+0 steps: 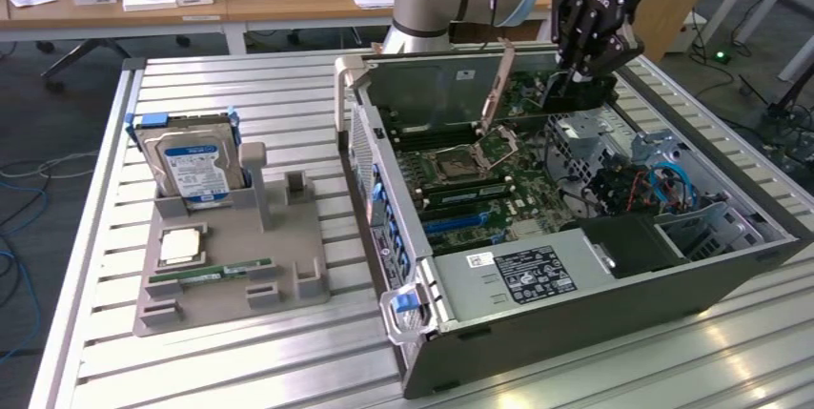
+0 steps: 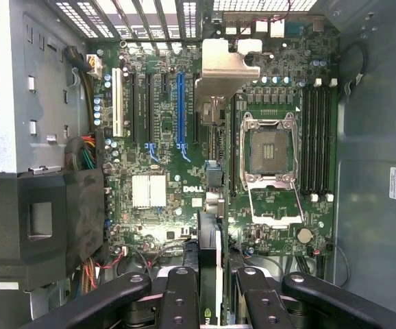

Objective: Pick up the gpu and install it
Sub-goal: 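Insert the gpu into the slot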

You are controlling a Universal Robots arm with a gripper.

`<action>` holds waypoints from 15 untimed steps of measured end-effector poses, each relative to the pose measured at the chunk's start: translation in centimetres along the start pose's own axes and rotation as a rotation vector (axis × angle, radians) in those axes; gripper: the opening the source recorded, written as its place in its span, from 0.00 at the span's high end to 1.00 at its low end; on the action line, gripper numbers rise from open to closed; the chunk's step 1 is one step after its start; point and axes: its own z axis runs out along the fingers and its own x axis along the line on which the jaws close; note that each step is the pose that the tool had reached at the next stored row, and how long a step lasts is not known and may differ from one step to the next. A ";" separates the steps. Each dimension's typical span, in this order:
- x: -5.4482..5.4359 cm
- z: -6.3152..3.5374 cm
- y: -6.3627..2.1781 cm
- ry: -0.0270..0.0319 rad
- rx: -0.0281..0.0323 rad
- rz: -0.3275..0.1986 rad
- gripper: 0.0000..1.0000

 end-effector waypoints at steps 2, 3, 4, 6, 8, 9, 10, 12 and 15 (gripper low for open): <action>0.0 0.05 0.01 0.0000 0.0000 0.000 0.74; 0.0 0.07 0.02 0.0000 0.0001 0.000 0.74; 0.0 0.10 0.03 0.0001 0.0000 0.000 0.74; 0.0 0.14 0.04 0.0002 0.0000 0.000 0.74; 0.0 0.14 0.04 0.0003 -0.0001 0.000 0.74; 0.0 0.15 0.04 0.0001 0.0000 0.000 0.74; 0.0 0.15 0.05 0.0001 0.0000 0.000 0.74; 0.0 0.16 0.13 0.0000 0.0000 0.000 0.74; 0.0 0.18 0.35 -0.0001 0.0001 0.000 0.74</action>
